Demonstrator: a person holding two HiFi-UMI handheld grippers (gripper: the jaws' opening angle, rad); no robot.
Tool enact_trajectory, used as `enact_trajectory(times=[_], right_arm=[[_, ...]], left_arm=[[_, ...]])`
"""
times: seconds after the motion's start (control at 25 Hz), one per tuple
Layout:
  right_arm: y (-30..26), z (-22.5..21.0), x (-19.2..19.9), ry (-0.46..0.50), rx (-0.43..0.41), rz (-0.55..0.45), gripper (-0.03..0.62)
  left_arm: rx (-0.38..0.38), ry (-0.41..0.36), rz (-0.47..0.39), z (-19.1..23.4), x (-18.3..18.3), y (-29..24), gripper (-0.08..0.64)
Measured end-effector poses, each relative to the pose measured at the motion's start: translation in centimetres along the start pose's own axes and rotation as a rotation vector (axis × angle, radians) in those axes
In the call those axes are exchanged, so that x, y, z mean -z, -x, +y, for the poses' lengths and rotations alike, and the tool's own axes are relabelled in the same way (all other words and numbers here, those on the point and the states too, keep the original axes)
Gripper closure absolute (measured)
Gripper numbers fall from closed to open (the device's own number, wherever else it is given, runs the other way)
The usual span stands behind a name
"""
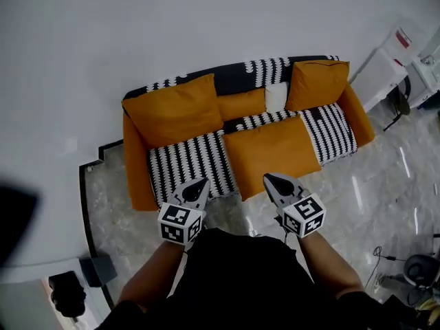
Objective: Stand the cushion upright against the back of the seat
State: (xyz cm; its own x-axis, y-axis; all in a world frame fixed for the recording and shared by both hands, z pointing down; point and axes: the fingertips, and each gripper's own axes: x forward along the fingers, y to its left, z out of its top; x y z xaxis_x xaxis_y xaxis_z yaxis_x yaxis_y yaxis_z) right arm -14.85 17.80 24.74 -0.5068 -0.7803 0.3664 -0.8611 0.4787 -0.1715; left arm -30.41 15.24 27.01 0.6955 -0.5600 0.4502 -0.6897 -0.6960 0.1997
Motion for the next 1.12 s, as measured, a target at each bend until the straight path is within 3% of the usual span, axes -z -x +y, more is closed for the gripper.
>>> enact_trajectory(times=[0.36, 0.6, 0.84, 1.12], right_arm=[[13.5, -8.8, 5.5, -0.051, 0.084, -0.028, 0.554], [20.0, -12.9, 8.0, -0.124, 0.157, -0.029, 0.554], [22.4, -18.3, 10.0, -0.188, 0.267, -0.028, 0.554], [22.6, -24.3, 12.4, -0.226, 0.344, 0.053, 0.552]], left_arm=[[-0.087, 0.017, -0.017, -9.3, 1.4, -3.8, 0.545], [-0.079, 0.033, 0.028, -14.2, 2.3, -4.8, 0.544], [-0.092, 0.051, 0.071, -14.7, 3.7, -5.9, 0.545], [-0.093, 0.079, 0.123, -14.2, 4.9, -10.7, 0.545]])
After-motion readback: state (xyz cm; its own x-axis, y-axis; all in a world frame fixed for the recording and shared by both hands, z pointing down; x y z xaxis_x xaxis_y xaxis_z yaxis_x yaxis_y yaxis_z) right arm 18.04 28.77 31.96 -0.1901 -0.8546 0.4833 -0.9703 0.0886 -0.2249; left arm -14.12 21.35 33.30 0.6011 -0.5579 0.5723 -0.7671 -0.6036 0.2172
